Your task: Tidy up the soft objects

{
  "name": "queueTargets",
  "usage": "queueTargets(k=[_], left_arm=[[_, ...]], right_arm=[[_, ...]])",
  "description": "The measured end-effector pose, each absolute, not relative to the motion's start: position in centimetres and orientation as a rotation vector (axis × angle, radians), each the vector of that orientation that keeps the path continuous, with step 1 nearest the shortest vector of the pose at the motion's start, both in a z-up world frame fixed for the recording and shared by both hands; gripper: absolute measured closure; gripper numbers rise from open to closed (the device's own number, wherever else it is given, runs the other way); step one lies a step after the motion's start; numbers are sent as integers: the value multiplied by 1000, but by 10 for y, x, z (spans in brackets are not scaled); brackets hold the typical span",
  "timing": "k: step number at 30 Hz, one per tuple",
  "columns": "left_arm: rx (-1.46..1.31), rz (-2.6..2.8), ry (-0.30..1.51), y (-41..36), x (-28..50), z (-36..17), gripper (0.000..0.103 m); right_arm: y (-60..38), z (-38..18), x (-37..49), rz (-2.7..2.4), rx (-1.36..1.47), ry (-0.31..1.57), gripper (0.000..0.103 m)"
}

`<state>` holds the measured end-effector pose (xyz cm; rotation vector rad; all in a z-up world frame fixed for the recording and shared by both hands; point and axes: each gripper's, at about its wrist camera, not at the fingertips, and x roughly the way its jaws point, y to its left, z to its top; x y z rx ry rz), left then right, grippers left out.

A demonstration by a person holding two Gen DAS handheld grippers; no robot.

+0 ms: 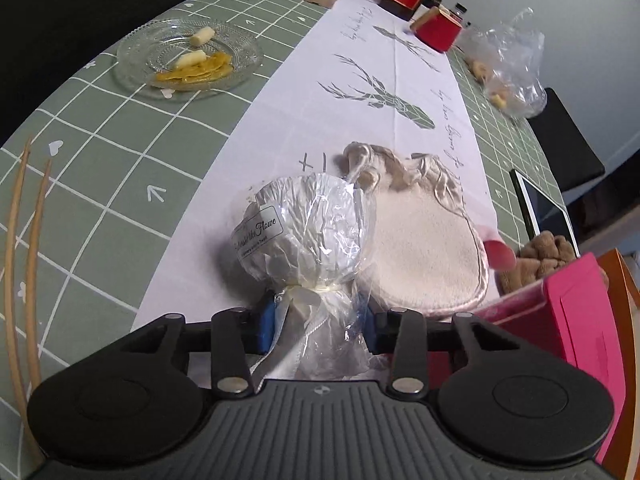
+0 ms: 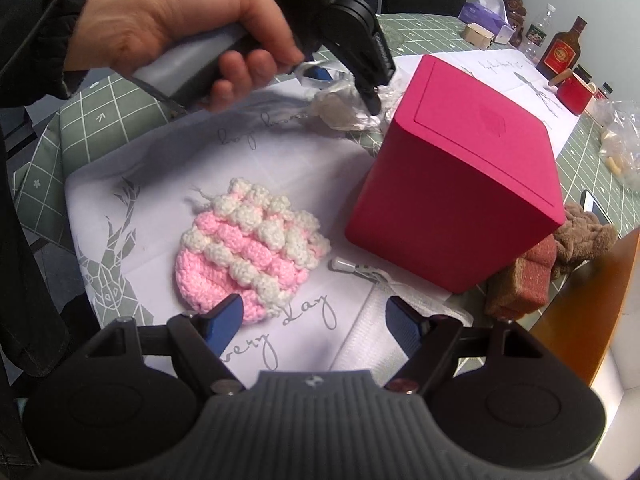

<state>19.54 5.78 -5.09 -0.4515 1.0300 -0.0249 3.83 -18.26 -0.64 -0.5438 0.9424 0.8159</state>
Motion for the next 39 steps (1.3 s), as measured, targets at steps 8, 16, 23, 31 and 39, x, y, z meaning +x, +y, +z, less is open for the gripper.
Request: queueTargets(k=[8,16,23,31,39], left_arm=[[-404,-103,1070,90,164,-36,58],[-447,-188,1037,114,125,-8,58],[-434,-270,1014,108,104,7,58],[-377,-303,989,103,88,16,58],[-370,-303,964,108,80,23,58]], right_arm=[[-206,10,39,777,-532,923,24],[-218,1,38,711,-582,943,24],[-206,-1,37,789,-489,979,30],[-163,-4,35,854,-359,1019,23],[-125,-27,39,732,-344,1048,6]])
